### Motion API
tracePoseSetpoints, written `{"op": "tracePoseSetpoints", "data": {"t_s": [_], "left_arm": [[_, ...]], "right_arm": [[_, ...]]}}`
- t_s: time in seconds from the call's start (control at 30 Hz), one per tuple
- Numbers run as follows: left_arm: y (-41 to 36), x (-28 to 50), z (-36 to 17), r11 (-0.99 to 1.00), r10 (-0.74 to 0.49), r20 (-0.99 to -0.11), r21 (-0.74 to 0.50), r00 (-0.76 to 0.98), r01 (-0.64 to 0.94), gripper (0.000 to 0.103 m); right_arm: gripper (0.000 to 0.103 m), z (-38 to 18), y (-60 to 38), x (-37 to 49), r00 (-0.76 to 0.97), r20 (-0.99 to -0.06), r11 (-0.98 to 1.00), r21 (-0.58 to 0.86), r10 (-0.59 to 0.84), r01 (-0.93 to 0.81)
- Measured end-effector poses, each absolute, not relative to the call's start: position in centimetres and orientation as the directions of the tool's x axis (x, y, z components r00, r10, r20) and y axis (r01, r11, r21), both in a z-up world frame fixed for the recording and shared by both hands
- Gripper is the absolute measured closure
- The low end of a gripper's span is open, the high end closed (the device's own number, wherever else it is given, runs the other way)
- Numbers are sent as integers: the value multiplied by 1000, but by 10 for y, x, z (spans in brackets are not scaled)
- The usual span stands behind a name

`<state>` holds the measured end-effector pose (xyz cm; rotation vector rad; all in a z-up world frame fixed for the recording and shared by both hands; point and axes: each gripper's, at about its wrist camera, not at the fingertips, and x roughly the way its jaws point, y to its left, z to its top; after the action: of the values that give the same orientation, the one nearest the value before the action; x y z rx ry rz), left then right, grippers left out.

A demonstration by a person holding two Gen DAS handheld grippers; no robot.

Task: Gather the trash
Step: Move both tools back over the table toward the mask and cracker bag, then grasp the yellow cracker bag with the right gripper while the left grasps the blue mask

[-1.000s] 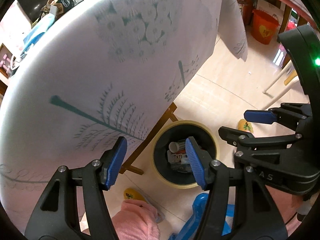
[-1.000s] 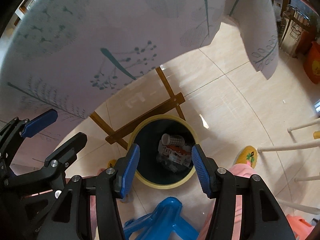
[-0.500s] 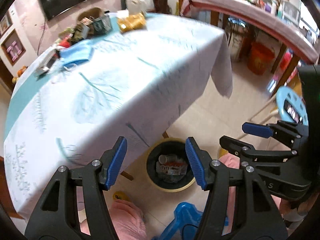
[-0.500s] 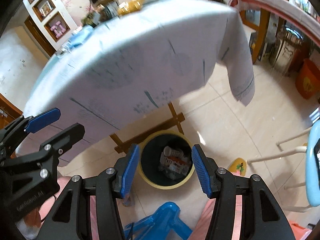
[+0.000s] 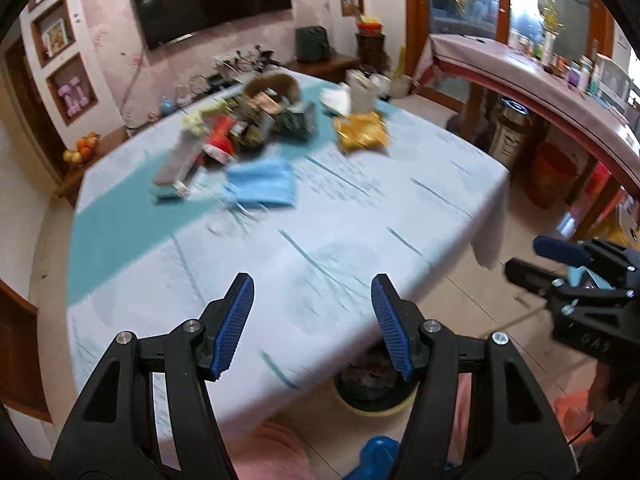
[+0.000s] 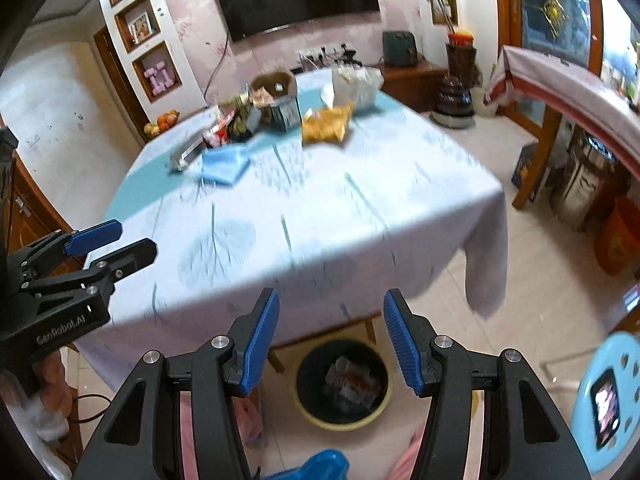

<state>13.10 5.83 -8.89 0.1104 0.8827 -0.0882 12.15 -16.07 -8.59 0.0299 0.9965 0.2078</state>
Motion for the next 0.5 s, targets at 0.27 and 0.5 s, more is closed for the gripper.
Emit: {"op": "tracePoseSetpoints", "data": {"t_s": [0.27, 0.5], "left_arm": [[108, 198, -67, 984, -97, -795, 14, 598, 178, 41], [116, 267, -90, 937, -137, -850, 55, 509, 344, 41]], "right_arm": [[48, -62, -160, 198, 520, -826, 974, 151, 219, -171], [47, -70, -157, 285, 510, -827, 972, 195, 235, -132]]}}
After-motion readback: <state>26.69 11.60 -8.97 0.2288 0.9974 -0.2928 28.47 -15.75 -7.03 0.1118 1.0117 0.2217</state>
